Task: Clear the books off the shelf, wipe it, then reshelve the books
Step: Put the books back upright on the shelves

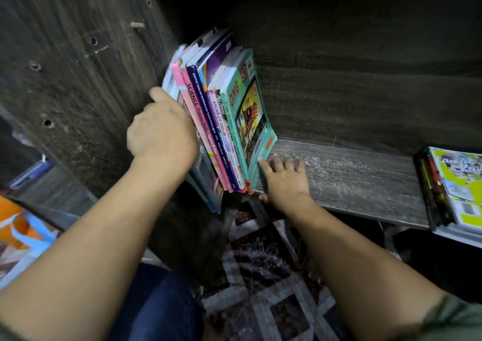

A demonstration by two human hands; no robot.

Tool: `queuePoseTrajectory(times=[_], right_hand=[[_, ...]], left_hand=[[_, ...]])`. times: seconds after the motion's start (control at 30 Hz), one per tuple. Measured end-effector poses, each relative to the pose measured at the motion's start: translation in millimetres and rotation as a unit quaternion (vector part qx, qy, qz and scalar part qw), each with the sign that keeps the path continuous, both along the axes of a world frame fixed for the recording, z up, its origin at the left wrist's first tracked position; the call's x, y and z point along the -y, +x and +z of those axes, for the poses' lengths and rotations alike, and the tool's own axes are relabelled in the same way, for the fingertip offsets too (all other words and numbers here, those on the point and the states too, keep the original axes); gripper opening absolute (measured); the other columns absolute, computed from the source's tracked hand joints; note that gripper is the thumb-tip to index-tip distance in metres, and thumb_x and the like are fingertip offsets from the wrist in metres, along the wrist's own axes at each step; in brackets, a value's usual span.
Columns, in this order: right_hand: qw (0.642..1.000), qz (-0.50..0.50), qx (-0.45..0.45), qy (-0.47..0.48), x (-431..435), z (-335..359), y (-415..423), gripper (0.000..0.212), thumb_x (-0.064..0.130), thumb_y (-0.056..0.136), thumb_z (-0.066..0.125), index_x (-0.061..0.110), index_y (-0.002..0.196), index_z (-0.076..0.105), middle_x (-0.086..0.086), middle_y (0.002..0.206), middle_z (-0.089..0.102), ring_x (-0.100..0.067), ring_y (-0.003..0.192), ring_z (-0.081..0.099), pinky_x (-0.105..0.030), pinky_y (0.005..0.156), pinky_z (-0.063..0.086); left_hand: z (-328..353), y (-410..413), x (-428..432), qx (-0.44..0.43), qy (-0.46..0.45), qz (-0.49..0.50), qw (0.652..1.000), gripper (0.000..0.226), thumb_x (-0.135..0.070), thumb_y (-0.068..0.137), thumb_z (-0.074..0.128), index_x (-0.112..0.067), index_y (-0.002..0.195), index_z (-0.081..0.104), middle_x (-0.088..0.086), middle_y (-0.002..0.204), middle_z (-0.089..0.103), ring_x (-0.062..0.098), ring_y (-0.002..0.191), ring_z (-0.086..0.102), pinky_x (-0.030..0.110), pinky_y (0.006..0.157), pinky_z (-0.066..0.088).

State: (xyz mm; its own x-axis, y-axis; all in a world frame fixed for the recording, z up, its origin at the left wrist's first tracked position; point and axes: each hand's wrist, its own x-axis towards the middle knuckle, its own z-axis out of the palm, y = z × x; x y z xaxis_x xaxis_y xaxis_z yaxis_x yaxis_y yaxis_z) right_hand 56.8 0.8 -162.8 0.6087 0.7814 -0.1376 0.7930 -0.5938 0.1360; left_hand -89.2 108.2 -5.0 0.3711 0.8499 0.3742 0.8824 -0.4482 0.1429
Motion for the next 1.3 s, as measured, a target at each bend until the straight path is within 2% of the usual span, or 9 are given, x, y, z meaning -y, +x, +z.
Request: queuePoseTrajectory(times=[0.2, 0.53, 0.67, 0.83, 0.93, 1.03, 1.13, 1.23, 1.3], right_hand=[[0.995, -0.038, -0.001, -0.088, 27.3, -12.3, 7.0, 0.077, 0.043, 0.097, 0.047, 0.023, 0.154, 0.0, -0.014, 0.161, 0.008, -0.038, 0.146, 0.01, -0.058, 0.116, 0.012], [0.998, -0.015, 0.009, -0.065, 62.2, 12.2, -2.7, 0.074, 0.029, 0.096, 0.05, 0.022, 0.155, 0.006, -0.015, 0.16, 0.011, -0.039, 0.145, 0.012, -0.055, 0.116, 0.016], [0.999, 0.018, 0.007, -0.033, 75.1, 24.1, -11.7, 0.076, 0.032, 0.093, 0.055, 0.026, 0.153, 0.01, -0.014, 0.16, 0.011, -0.038, 0.145, 0.014, -0.054, 0.116, 0.017], [0.997, 0.055, -0.056, -0.015, 98.2, 33.2, -24.9, 0.082, 0.047, 0.088, 0.061, 0.03, 0.153, 0.014, -0.011, 0.16, 0.014, -0.035, 0.144, 0.022, -0.05, 0.117, 0.02], [0.969, 0.062, -0.233, -0.044, 112.2, 30.9, -41.2, 0.094, 0.048, 0.075, 0.076, 0.031, 0.151, 0.024, -0.006, 0.147, 0.044, -0.026, 0.128, 0.049, -0.032, 0.105, 0.041], [0.929, 0.045, -0.364, -0.041, 124.3, 36.7, -51.4, 0.084, 0.037, 0.076, 0.081, 0.017, 0.145, 0.038, -0.003, 0.143, 0.048, -0.02, 0.124, 0.051, -0.025, 0.104, 0.04], [0.926, -0.008, -0.372, 0.066, 131.9, 43.2, -40.2, 0.089, 0.034, 0.081, 0.075, 0.013, 0.15, 0.023, -0.007, 0.146, 0.04, -0.024, 0.127, 0.047, -0.023, 0.103, 0.037], [0.917, -0.046, -0.358, 0.172, 128.0, 42.4, -21.3, 0.109, 0.042, 0.079, 0.075, 0.026, 0.155, -0.002, -0.006, 0.154, 0.033, -0.026, 0.136, 0.039, -0.028, 0.107, 0.035], [0.908, -0.022, -0.356, 0.22, 118.6, 38.6, -17.4, 0.111, 0.044, 0.077, 0.076, 0.032, 0.154, -0.003, -0.004, 0.157, 0.027, -0.022, 0.141, 0.032, -0.031, 0.112, 0.032]], left_hand=[[27.2, -24.4, 15.1, -0.056, -0.059, -0.003, 0.997, 0.049, -0.027, 0.089, 0.065, 0.002, 0.121, 0.042, 0.028, 0.124, 0.056, 0.046, 0.117, 0.053, 0.044, 0.089, 0.044], [55.9, -64.8, 61.9, -0.17, -0.057, -0.024, 0.984, 0.054, -0.041, 0.085, 0.066, 0.002, 0.116, 0.054, 0.024, 0.116, 0.062, 0.04, 0.104, 0.061, 0.034, 0.073, 0.042], [57.6, -70.8, 96.9, -0.227, -0.044, -0.073, 0.97, 0.053, -0.043, 0.088, 0.061, 0.001, 0.116, 0.053, 0.023, 0.118, 0.061, 0.039, 0.105, 0.061, 0.037, 0.081, 0.048], [47.9, -60.4, 135.6, -0.275, -0.012, -0.155, 0.949, 0.035, -0.028, 0.09, 0.059, -0.003, 0.112, 0.05, 0.019, 0.115, 0.062, 0.037, 0.102, 0.062, 0.035, 0.072, 0.042], [57.1, -45.9, 148.2, -0.269, -0.009, -0.193, 0.944, 0.034, -0.032, 0.091, 0.059, -0.006, 0.11, 0.051, 0.016, 0.111, 0.063, 0.034, 0.098, 0.061, 0.033, 0.07, 0.04], [75.3, -25.8, 149.6, -0.23, 0.019, -0.212, 0.95, 0.034, -0.031, 0.09, 0.061, -0.006, 0.111, 0.051, 0.017, 0.111, 0.062, 0.034, 0.097, 0.059, 0.034, 0.072, 0.041], [92.4, -1.3, 141.5, -0.158, 0.05, -0.222, 0.961, 0.041, -0.03, 0.089, 0.062, -0.003, 0.117, 0.048, 0.022, 0.118, 0.059, 0.04, 0.106, 0.058, 0.036, 0.073, 0.038], [92.2, 25.0, 124.9, -0.078, 0.059, -0.225, 0.969, 0.045, -0.027, 0.088, 0.064, -0.004, 0.122, 0.043, 0.022, 0.115, 0.059, 0.044, 0.105, 0.057, 0.038, 0.071, 0.034], [80.1, 40.0, 112.3, -0.032, 0.054, -0.228, 0.972, 0.051, -0.023, 0.089, 0.063, -0.006, 0.129, 0.038, 0.023, 0.11, 0.061, 0.045, 0.101, 0.058, 0.041, 0.07, 0.036]])
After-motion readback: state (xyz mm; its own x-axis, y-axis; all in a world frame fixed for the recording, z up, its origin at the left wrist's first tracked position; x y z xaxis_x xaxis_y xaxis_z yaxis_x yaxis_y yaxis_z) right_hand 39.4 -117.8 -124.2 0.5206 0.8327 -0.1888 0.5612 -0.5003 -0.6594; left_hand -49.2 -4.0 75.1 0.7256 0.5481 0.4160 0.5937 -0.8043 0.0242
